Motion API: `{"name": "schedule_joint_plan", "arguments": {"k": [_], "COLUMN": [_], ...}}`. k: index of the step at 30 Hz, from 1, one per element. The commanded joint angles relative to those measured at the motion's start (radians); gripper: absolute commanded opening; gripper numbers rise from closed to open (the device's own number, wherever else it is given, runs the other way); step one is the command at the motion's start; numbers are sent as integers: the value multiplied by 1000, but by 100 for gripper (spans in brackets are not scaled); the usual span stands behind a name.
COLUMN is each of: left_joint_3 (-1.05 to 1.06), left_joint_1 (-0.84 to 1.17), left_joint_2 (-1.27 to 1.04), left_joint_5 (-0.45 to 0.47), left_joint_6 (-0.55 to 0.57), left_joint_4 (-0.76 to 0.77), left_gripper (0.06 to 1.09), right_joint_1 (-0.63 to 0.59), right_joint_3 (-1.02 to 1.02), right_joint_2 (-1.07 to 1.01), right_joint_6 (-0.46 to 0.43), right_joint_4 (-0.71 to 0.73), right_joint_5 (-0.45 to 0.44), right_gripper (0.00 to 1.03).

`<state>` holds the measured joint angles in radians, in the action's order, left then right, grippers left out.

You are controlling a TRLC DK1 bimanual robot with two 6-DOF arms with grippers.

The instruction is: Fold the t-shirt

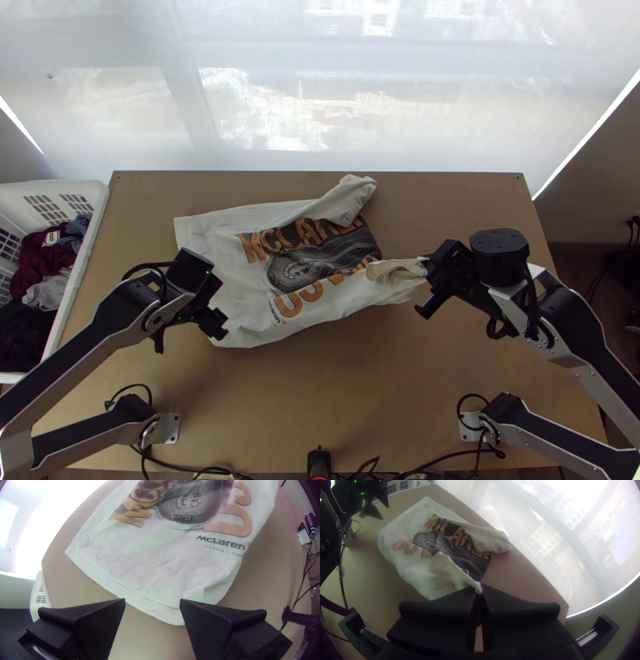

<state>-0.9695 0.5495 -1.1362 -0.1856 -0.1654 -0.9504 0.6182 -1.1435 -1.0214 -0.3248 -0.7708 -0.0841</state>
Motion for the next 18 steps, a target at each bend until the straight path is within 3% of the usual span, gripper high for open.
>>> {"name": "schedule_joint_plan", "arguments": {"k": [1,10,18], "left_joint_3": [97,118,158], "left_joint_1": [89,219,245], "left_joint_2": [32,35,-66], "left_joint_5": [-15,75,64], "left_joint_6": [33,44,30], "left_joint_4": [76,16,136], "left_gripper": [87,87,86], "right_joint_1": [-12,-55,-67], "right_joint_3": [-9,-16,-27], "right_joint_2": [-19,-29,-40], "right_joint_6": [-3,-5,-13], "right_joint_4": [4,4,2], "right_joint_5": [4,4,4], "right_gripper": [2,2,2]}}
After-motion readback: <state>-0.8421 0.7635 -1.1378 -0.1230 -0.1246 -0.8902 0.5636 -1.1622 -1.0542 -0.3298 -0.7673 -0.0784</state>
